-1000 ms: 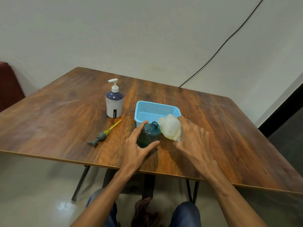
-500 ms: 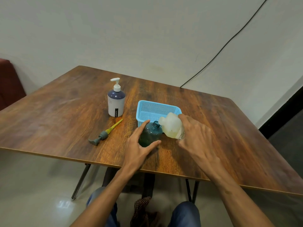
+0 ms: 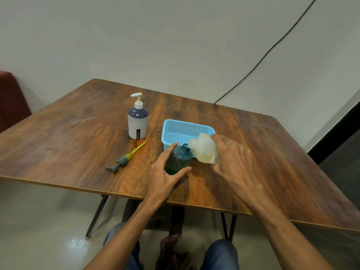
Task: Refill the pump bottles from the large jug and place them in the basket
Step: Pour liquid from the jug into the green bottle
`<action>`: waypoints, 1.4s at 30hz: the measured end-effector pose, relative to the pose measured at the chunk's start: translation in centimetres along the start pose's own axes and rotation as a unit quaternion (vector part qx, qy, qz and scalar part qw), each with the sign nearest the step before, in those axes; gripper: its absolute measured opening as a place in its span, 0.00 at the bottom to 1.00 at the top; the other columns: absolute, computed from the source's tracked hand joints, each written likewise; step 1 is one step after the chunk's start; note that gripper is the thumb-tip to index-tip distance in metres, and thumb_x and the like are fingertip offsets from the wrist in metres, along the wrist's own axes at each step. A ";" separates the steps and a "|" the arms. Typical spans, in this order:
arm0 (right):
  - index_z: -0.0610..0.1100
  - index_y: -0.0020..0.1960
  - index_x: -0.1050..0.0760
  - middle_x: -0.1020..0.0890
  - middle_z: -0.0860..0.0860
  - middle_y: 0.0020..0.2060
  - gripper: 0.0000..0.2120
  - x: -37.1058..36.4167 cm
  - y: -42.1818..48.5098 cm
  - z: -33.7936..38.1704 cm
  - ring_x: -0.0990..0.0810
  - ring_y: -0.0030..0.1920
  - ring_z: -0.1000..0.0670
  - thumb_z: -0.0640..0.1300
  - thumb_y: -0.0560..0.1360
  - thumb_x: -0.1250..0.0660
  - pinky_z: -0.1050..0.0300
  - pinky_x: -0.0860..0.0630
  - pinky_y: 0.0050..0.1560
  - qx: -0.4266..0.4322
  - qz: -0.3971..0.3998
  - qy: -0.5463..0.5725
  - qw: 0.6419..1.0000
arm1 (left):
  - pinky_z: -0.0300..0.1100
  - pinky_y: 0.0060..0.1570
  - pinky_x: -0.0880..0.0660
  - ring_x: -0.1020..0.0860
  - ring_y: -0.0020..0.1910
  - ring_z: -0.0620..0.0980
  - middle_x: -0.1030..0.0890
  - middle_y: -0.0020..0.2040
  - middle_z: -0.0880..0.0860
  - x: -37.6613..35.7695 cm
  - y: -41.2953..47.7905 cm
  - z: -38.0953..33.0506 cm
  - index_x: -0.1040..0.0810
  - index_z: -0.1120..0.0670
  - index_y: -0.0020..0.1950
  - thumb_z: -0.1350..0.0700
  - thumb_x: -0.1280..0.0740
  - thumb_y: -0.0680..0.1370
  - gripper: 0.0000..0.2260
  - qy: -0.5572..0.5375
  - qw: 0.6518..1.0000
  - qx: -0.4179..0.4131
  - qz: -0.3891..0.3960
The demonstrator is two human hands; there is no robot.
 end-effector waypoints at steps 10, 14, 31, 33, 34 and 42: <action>0.44 0.62 0.25 0.16 0.45 0.55 0.35 0.0 0.2 0.0 0.16 0.47 0.43 0.46 0.58 0.18 0.52 0.21 0.38 0.002 0.008 -0.015 1.000 | 0.41 0.66 0.25 0.29 0.70 0.37 0.27 0.71 0.39 0.1 0.0 -0.1 0.34 0.36 0.76 0.47 0.21 0.71 0.37 0.001 1.000 -0.004 0.001; 0.44 0.62 0.25 0.16 0.45 0.54 0.35 0.0 0.2 -0.1 0.16 0.45 0.43 0.45 0.58 0.18 0.53 0.21 0.37 0.005 0.006 -0.017 1.000 | 0.42 0.66 0.25 0.29 0.69 0.37 0.28 0.69 0.36 0.0 0.0 -0.1 0.34 0.36 0.75 0.47 0.21 0.71 0.37 0.002 1.000 -0.004 0.000; 0.45 0.62 0.26 0.16 0.46 0.53 0.35 0.1 0.5 -0.1 0.17 0.44 0.44 0.46 0.58 0.18 0.53 0.23 0.37 0.013 -0.001 -0.021 1.000 | 0.37 0.66 0.26 0.29 0.68 0.32 0.29 0.66 0.30 0.2 0.0 -0.3 0.35 0.34 0.74 0.48 0.20 0.71 0.37 0.008 1.000 -0.007 -0.001; 0.45 0.63 0.26 0.16 0.46 0.54 0.35 0.0 0.4 -0.1 0.17 0.45 0.44 0.46 0.59 0.18 0.53 0.22 0.37 0.013 0.001 -0.020 1.000 | 0.40 0.66 0.25 0.29 0.68 0.33 0.29 0.66 0.29 0.2 0.0 -0.3 0.34 0.34 0.74 0.48 0.20 0.71 0.37 0.009 1.000 -0.006 -0.001; 0.45 0.63 0.26 0.16 0.45 0.55 0.35 0.0 0.4 -0.1 0.17 0.46 0.44 0.46 0.59 0.18 0.52 0.22 0.38 0.013 0.001 -0.018 1.000 | 0.41 0.66 0.25 0.29 0.68 0.34 0.29 0.66 0.30 0.2 0.0 -0.3 0.34 0.35 0.75 0.47 0.20 0.70 0.37 0.011 1.000 -0.007 -0.001; 0.45 0.63 0.26 0.16 0.45 0.55 0.35 0.2 0.4 0.0 0.17 0.46 0.43 0.45 0.59 0.18 0.52 0.22 0.38 0.014 0.002 -0.026 1.000 | 0.44 0.66 0.24 0.27 0.68 0.38 0.27 0.69 0.37 0.2 -0.1 -0.2 0.34 0.35 0.75 0.47 0.20 0.70 0.37 0.011 1.000 -0.004 -0.006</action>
Point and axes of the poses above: each hand's wrist, its own y-axis towards the middle knuckle, its own x-axis out of the back of the hand, z = x × y, the point moved 3 cm from there along y, towards the middle knuckle
